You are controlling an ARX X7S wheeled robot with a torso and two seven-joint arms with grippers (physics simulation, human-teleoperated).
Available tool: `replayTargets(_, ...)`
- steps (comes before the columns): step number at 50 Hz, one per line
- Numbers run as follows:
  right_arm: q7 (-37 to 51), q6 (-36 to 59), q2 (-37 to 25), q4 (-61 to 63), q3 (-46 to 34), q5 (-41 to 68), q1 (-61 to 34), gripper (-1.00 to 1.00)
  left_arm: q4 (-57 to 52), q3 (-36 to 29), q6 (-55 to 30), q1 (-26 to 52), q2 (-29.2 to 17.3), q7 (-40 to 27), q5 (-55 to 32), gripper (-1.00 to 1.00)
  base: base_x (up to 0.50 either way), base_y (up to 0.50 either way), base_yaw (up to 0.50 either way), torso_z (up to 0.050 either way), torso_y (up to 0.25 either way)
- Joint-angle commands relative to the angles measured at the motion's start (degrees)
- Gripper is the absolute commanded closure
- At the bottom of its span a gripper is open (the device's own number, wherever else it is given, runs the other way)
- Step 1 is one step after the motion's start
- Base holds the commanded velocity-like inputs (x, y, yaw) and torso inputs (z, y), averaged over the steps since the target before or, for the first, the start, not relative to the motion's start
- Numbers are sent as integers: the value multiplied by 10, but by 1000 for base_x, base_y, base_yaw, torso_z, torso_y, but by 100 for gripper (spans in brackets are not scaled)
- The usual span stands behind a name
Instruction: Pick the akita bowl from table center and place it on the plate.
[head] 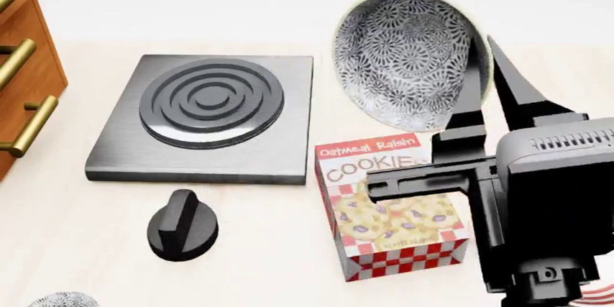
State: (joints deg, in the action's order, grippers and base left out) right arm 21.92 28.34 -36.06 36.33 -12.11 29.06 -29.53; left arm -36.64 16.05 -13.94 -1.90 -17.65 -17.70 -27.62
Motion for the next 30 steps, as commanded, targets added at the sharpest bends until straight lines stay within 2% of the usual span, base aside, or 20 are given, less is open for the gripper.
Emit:
replayTargets(1, 57, 39, 2, -45, 96, 39, -17, 100, -1, -2, -1, 1, -2, -3, -1, -100, 0, 0, 0, 0, 0)
replayTargets(9, 106, 109, 8, -83, 137, 79, -35, 100, 1, -5, 1, 1, -3, -4, 0, -100, 0, 0, 0, 0, 0)
replayTargets(16, 110, 122, 17, -118, 178, 119, -41, 100, 2, -6, 3, 0, -3, -5, -1, -100, 0, 0, 0, 0, 0)
replayTargets(25, 119, 173, 51, -184, 245, 225, -44, 100, 3, -7, 6, -2, -4, -6, -1, -100, 0, 0, 0, 0, 1)
replayTargets(30, 121, 193, 54, -217, 251, 246, -45, 100, 4, -5, 7, -2, -4, -7, -3, -100, 0, 0, 0, 0, 0)
